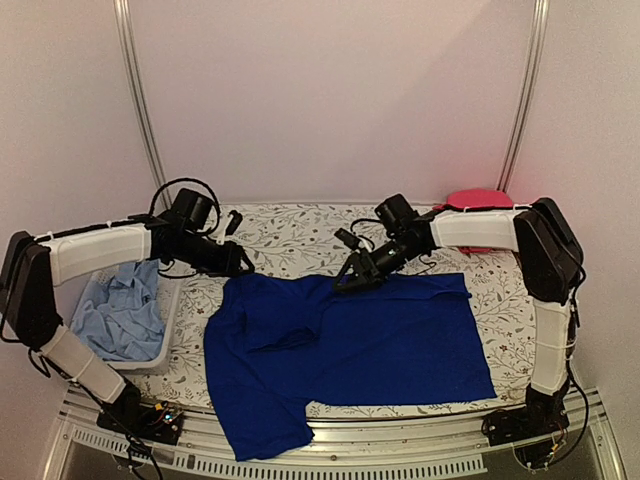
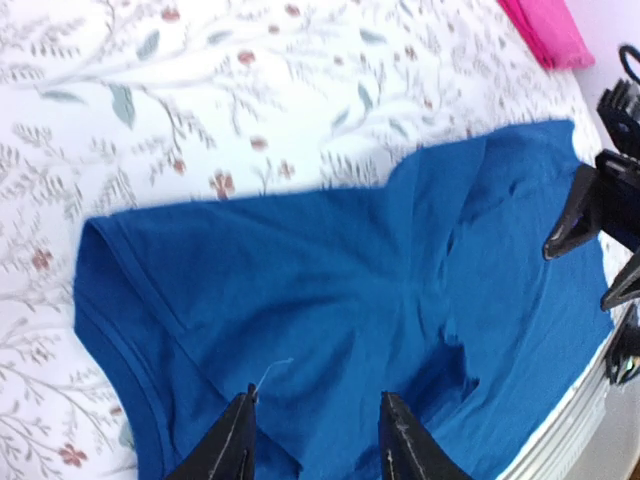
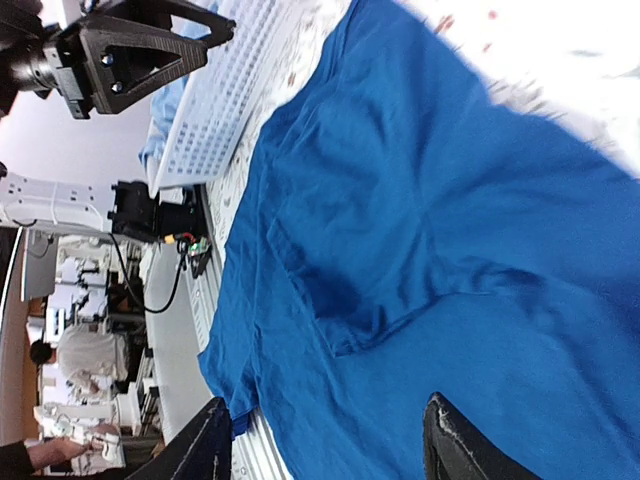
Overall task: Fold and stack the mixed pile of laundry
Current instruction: Fold the flattened T-shirt at the center of the board, then adjust the flattened T-shirt at the center of the board.
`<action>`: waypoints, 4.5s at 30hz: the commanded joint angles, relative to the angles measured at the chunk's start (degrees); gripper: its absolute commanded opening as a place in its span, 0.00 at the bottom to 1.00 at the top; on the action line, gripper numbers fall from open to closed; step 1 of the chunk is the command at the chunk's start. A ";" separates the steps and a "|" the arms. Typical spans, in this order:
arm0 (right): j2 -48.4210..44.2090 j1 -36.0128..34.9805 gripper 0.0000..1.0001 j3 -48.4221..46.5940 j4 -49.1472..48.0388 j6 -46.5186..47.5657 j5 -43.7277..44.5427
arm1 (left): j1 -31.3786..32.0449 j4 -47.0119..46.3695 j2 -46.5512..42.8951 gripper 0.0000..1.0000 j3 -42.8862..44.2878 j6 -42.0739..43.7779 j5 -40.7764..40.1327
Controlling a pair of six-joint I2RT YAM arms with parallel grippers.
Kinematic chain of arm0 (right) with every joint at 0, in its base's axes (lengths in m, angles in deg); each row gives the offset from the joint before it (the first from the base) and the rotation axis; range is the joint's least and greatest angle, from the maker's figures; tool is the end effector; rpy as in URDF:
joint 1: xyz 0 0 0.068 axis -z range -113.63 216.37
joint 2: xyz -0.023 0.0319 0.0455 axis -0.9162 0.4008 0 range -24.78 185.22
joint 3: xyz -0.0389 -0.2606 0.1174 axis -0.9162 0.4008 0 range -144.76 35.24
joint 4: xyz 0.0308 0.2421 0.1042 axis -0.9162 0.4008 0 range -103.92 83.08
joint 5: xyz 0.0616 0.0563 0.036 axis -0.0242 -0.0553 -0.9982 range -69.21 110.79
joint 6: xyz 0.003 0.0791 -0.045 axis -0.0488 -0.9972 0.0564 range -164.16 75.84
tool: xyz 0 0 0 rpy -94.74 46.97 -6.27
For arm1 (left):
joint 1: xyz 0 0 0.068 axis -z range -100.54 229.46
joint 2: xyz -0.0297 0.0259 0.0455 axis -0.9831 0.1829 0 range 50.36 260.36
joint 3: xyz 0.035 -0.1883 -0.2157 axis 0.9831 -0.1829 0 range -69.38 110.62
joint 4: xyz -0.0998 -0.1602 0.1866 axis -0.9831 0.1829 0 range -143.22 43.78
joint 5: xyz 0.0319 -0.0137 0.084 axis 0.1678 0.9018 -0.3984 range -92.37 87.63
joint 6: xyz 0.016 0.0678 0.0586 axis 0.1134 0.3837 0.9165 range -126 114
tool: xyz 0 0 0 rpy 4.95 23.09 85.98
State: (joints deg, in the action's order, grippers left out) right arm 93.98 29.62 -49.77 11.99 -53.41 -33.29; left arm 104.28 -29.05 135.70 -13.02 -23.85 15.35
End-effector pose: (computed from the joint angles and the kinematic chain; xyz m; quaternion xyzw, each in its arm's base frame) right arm 0.3265 0.3263 0.1654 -0.3199 0.8067 0.4950 0.0431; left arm 0.2940 -0.1632 0.2031 0.1056 0.9327 -0.2498 0.2378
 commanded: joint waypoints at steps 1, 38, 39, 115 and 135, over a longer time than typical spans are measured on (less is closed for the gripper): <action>-7.65 10.73 0.65 3.40 1.61 -0.58 3.71 | -1.57 0.24 9.45 0.41 10.11 -2.00 -3.35; -16.43 30.29 0.55 16.02 12.59 1.01 26.54 | 6.39 1.23 22.28 0.42 22.29 3.62 -3.66; -16.45 30.93 0.55 16.17 12.37 -0.11 26.71 | 7.61 1.59 23.38 0.42 22.96 4.03 -3.42; -4.93 35.45 0.52 6.14 7.88 0.31 23.54 | -1.36 7.14 17.66 0.46 18.97 0.88 -9.27; 3.42 35.29 0.02 7.73 5.15 1.40 26.99 | -8.10 9.92 28.31 0.40 18.91 -8.27 -22.63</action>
State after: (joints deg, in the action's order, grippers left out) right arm 94.59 64.94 -42.45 16.69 -52.19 -9.60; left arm 96.96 -19.74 161.58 3.46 -30.08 -5.17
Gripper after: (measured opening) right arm 0.115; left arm 0.435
